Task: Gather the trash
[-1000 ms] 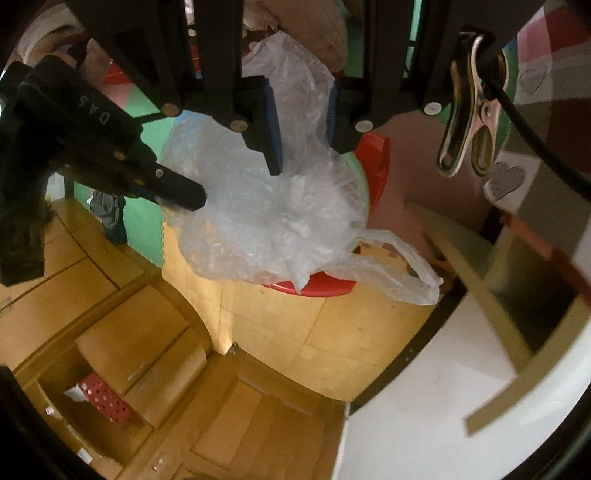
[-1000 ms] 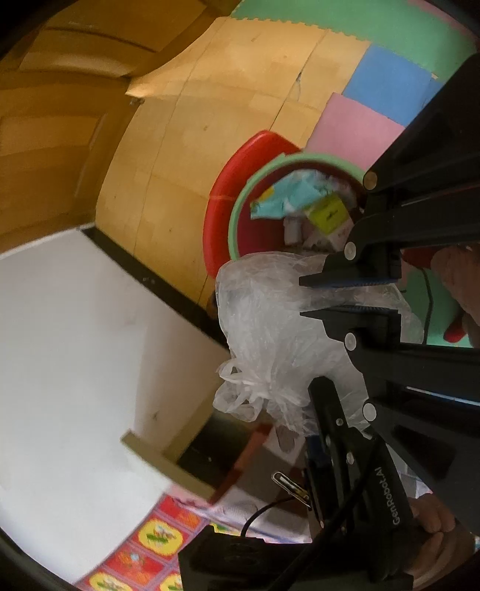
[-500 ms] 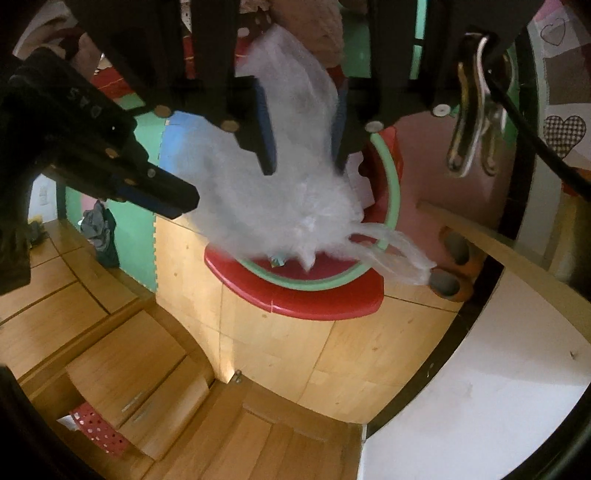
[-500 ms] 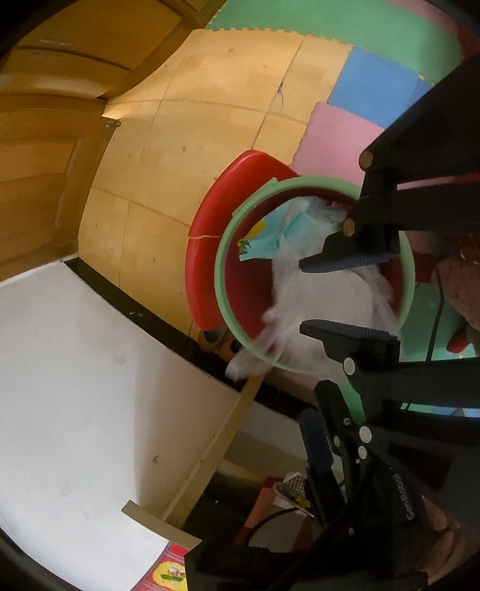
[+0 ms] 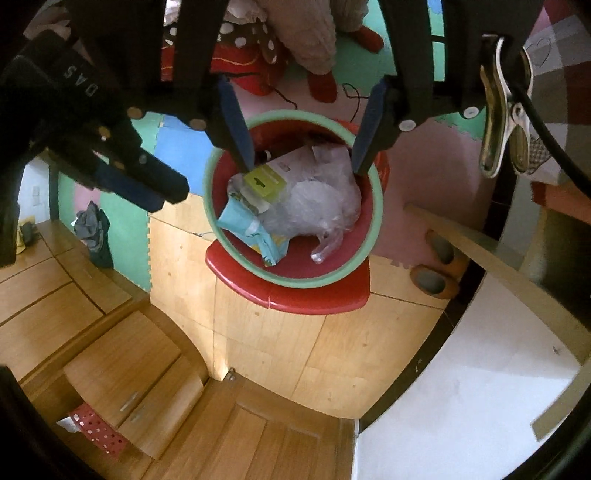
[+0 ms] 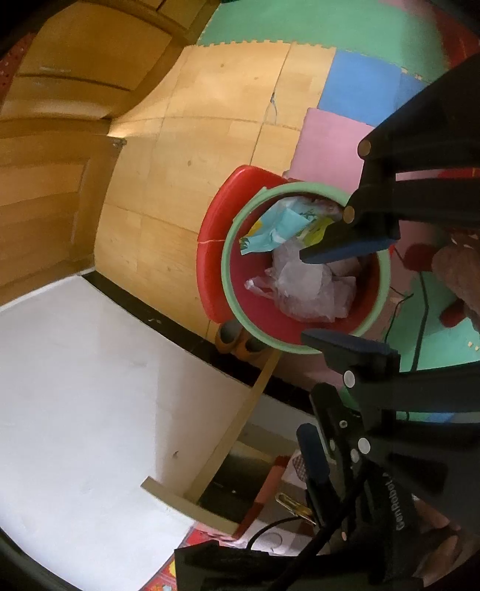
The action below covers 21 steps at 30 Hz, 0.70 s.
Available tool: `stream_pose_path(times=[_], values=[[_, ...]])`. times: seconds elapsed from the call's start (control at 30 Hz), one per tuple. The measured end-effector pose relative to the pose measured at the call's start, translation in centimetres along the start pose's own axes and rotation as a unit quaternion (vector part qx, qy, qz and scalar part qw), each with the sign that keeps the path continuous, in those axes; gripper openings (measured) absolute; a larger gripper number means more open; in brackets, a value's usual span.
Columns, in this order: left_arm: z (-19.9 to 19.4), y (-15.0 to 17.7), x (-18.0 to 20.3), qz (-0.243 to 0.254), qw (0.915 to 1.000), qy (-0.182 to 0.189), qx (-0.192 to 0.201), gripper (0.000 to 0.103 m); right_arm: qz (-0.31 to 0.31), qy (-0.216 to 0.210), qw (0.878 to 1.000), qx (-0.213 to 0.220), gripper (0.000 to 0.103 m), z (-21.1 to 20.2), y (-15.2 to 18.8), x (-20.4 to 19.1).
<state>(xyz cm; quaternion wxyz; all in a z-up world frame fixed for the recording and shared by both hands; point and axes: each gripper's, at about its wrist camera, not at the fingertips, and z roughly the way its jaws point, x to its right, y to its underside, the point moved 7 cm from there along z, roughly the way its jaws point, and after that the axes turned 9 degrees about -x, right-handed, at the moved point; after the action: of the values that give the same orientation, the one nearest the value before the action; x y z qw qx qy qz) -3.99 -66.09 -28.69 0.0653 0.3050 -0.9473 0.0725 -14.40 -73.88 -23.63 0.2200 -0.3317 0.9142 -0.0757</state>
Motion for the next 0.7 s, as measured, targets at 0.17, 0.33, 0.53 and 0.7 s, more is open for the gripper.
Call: stream_pose_path(times=[0.17,0.33,0.53,0.7], values=[[-2.5,0.8,0.0,-0.004,1.0000,0.002,0.006,0.069,-0.002,0.017,1.000,0.012,0.040,-2.4,1.0,-0.9],[-4.4,2.0,0.1,-0.007,0.9998,-0.004,0.015,0.075,-0.007,0.026,0.999,0.017,0.040,-3.9,2.0,-1.5],[-5.7,3.2,0.3,-0.002,0.9997,-0.009,0.021,0.075,-0.013,0.034,0.999,0.019,0.040,-4.9,3.4,-2.2],[-6.1,4.0,0.4,-0.004,0.9998,-0.007,0.018,0.075,-0.012,0.034,0.999,0.019,0.041,-5.2,4.0,-2.2]])
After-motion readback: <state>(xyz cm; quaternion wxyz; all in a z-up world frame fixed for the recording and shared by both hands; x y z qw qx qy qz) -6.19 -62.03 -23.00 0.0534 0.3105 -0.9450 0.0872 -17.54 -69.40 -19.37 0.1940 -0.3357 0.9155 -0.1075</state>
